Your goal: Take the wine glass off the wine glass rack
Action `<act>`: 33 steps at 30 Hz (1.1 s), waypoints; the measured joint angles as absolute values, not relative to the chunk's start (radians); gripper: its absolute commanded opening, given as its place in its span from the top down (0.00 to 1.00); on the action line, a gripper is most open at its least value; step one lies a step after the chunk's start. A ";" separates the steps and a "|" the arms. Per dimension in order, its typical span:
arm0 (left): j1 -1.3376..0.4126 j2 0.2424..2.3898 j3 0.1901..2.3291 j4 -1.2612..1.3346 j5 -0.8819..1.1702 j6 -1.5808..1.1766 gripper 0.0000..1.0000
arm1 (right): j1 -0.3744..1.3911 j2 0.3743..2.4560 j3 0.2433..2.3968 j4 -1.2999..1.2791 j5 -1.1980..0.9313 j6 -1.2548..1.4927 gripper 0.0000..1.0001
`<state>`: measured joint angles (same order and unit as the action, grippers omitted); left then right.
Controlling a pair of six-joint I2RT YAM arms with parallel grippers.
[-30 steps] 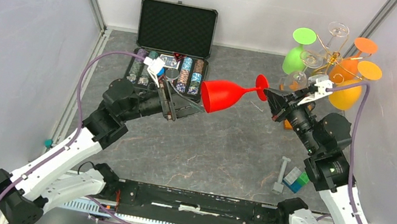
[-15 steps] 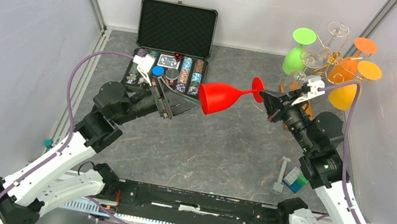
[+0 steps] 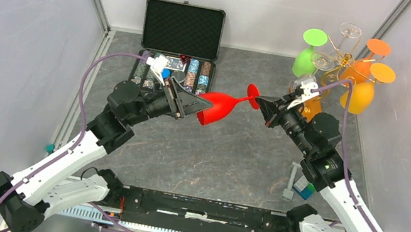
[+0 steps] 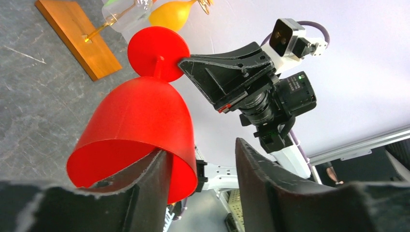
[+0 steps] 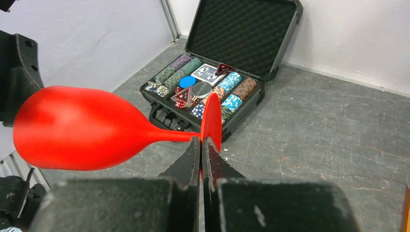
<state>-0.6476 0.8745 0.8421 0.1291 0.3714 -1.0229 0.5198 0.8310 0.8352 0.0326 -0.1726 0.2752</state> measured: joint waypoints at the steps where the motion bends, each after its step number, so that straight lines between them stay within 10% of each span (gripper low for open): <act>1: -0.648 0.877 0.842 0.129 0.369 -1.032 0.57 | 0.524 0.835 0.834 0.037 -0.168 0.274 1.00; 9: -0.648 0.883 0.842 0.113 0.336 -1.063 0.98 | 0.559 0.865 0.820 0.067 -0.119 0.271 1.00; 13: -0.648 0.883 0.842 0.090 0.313 -1.059 0.98 | 0.563 0.867 0.820 0.069 -0.103 0.260 0.96; 20: -0.648 0.870 0.864 -0.035 0.250 -0.966 0.98 | 0.569 0.870 0.820 0.065 -0.104 0.241 0.25; 33: -0.648 0.948 1.180 -0.800 -0.133 -0.511 0.98 | 0.570 0.884 0.855 -0.012 -0.107 0.166 0.15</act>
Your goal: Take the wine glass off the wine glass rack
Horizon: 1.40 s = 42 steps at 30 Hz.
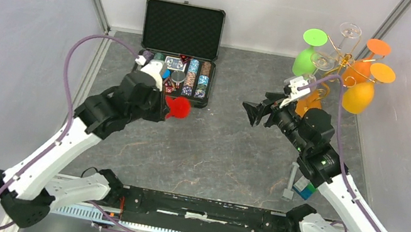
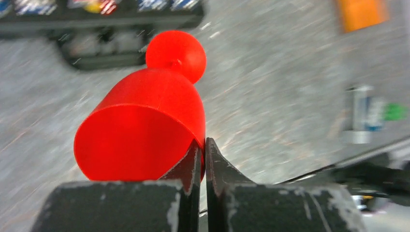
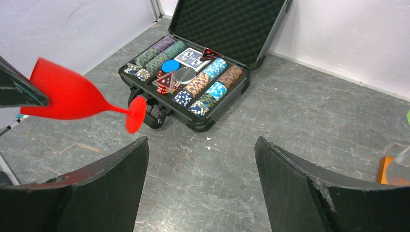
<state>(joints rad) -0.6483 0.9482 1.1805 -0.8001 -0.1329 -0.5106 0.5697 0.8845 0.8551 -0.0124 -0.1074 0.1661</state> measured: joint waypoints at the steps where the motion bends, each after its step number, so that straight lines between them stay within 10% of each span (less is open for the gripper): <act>1: -0.648 0.968 1.188 -0.850 -0.163 -0.497 0.98 | 0.570 0.886 0.862 -0.020 -0.107 0.164 0.15; 11: -0.521 1.173 1.196 -1.123 -0.461 -0.421 0.98 | 0.570 0.905 0.883 -0.062 -0.104 0.125 0.14; 27: -0.288 1.396 1.269 -1.128 -0.260 -0.229 0.96 | 0.570 0.891 0.889 -0.134 -0.086 0.048 0.13; 32: -0.252 1.431 1.325 -1.130 -0.225 -0.195 0.56 | 0.570 0.891 0.902 -0.150 -0.081 0.036 0.13; 42: -0.217 1.476 1.481 -1.200 -0.231 -0.168 0.22 | 0.570 0.921 1.034 -0.260 -0.042 0.007 0.12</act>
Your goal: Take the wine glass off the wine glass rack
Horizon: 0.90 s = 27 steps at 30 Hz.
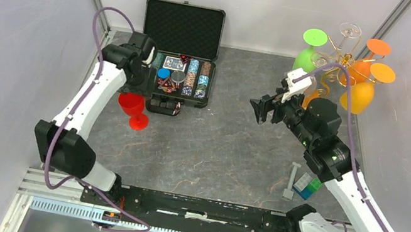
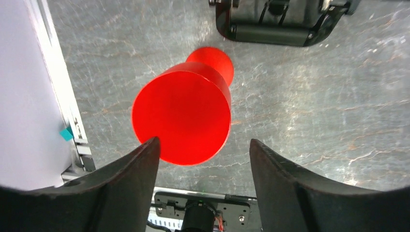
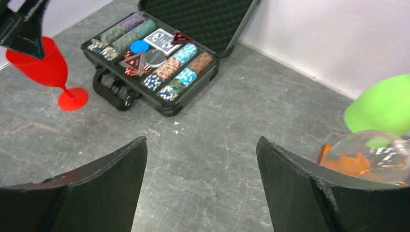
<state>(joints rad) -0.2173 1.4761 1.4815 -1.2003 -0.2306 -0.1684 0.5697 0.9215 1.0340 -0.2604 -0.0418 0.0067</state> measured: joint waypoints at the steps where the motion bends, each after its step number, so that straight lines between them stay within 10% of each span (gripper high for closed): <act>1: -0.217 1.472 1.498 -1.204 -0.231 -0.168 0.19 | 0.570 0.926 1.053 -0.276 -0.030 -0.001 0.12; 13: -0.217 1.139 1.544 -1.079 0.020 -0.151 0.00 | 0.570 1.073 1.458 -0.497 0.396 -0.207 0.29; 27: -0.217 0.905 1.196 -0.710 0.403 -0.208 0.00 | 0.570 1.392 1.615 -0.688 0.870 -0.504 0.24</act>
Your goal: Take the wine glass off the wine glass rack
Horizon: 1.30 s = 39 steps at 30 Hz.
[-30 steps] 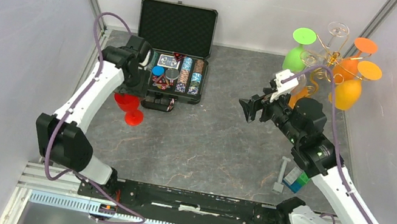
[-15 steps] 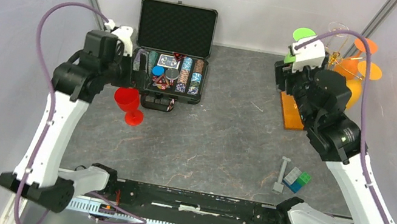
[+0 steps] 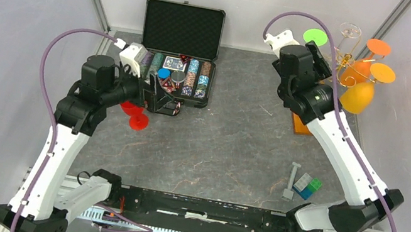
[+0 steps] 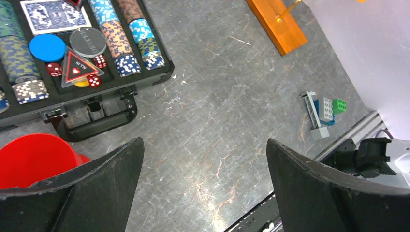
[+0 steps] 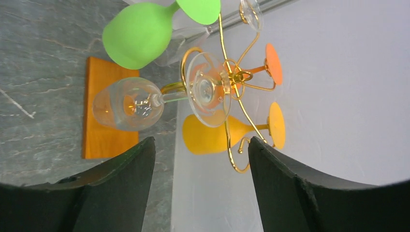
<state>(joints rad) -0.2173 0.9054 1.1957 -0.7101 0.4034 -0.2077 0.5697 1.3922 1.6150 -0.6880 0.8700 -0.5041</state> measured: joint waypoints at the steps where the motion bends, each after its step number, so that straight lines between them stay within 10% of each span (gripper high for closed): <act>1: -0.217 0.898 1.184 -0.704 0.411 -0.211 0.00 | 0.570 1.410 1.624 -0.685 0.886 -0.515 0.24; 22: -0.217 0.855 1.139 -0.678 0.478 -0.230 0.01 | 0.564 1.589 1.752 -0.643 1.019 -0.555 0.61; 39: -0.217 0.855 1.140 -0.683 0.476 -0.230 0.00 | 0.512 1.605 1.752 -0.611 1.011 -0.568 0.67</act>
